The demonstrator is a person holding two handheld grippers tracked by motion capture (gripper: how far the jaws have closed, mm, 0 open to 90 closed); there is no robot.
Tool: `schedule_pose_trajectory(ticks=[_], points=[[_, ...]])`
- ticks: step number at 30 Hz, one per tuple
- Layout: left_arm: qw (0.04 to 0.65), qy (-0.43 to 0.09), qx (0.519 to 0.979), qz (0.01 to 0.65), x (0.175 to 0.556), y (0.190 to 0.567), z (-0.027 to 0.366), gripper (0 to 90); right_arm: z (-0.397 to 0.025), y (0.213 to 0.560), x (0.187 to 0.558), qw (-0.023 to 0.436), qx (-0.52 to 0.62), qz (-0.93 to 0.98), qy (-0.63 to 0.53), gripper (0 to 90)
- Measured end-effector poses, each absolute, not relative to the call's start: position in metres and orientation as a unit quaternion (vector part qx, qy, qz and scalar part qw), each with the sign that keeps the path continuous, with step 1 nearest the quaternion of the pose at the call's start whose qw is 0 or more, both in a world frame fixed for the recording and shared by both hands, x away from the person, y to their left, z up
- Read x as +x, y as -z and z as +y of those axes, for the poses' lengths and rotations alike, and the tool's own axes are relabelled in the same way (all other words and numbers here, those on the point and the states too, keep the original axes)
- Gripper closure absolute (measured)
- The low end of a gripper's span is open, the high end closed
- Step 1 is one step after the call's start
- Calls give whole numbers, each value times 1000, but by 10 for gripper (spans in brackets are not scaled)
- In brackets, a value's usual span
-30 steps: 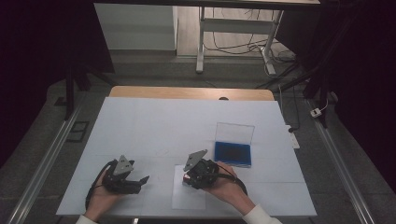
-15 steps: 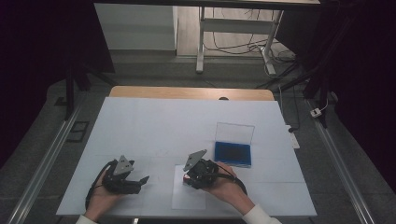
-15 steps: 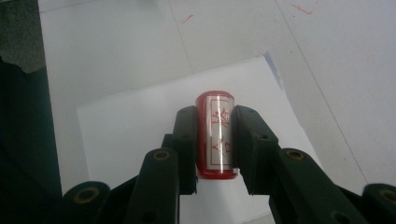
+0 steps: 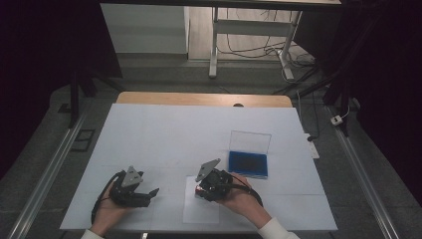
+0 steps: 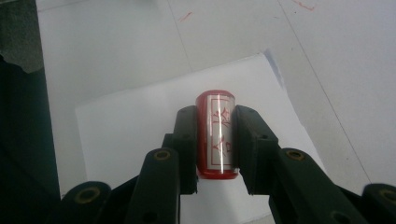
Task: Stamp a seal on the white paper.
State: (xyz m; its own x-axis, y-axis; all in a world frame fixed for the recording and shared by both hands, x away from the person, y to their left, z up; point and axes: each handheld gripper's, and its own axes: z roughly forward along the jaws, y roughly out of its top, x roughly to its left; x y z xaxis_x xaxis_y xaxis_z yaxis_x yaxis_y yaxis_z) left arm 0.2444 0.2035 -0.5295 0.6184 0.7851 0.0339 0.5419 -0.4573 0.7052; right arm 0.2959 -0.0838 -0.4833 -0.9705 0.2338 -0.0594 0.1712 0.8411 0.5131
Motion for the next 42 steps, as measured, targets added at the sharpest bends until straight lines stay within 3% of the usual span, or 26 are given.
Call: schedule_pose_trajectory(ticks=[42], points=[[341,-181,831,402,242,529,204,190,-82,487,295,64,103,961,-249,702]])
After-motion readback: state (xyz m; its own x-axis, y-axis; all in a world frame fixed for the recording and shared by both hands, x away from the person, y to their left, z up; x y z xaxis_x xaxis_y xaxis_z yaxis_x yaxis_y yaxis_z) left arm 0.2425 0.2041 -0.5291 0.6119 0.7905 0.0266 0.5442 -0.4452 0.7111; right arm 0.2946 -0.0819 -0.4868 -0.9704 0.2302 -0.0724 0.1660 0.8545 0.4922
